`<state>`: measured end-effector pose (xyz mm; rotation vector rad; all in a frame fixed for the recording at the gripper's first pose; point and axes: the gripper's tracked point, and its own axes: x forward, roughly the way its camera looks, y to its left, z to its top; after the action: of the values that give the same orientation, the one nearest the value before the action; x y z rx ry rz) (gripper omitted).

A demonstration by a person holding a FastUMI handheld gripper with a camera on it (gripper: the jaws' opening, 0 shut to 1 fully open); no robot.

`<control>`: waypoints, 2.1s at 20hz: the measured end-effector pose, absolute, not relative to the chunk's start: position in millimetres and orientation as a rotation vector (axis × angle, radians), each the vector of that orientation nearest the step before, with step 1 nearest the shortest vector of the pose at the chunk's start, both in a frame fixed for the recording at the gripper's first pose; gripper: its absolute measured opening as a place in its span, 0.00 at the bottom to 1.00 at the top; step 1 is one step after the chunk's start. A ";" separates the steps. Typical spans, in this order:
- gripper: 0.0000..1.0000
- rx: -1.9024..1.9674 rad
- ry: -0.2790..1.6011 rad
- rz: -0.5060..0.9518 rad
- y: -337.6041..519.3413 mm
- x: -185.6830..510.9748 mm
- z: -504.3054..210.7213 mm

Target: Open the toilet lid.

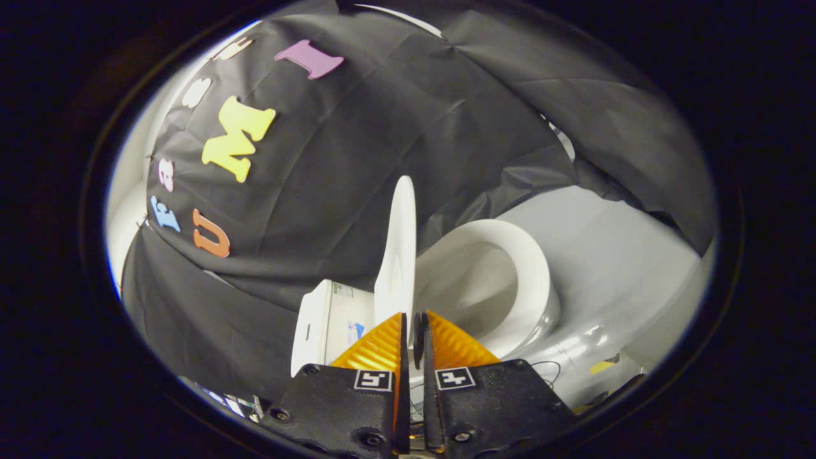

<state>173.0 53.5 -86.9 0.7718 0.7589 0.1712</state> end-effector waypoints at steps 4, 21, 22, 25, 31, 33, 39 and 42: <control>0.12 0.692 0.762 0.156 65.4 171.1 -77.3; 0.12 0.427 0.753 0.108 132.0 169.2 -26.3; 0.12 0.421 0.753 0.107 135.2 169.4 -23.5; 0.12 0.420 0.744 0.124 146.3 167.1 -15.7; 0.12 0.357 0.743 0.131 179.3 167.7 -0.5; 0.12 0.347 0.741 0.145 189.4 166.9 3.6; 0.13 0.317 0.726 0.179 219.6 164.9 14.5; 0.15 0.261 0.719 0.176 230.0 164.3 17.6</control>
<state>164.3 230.0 17.6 0.2611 0.7187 0.1765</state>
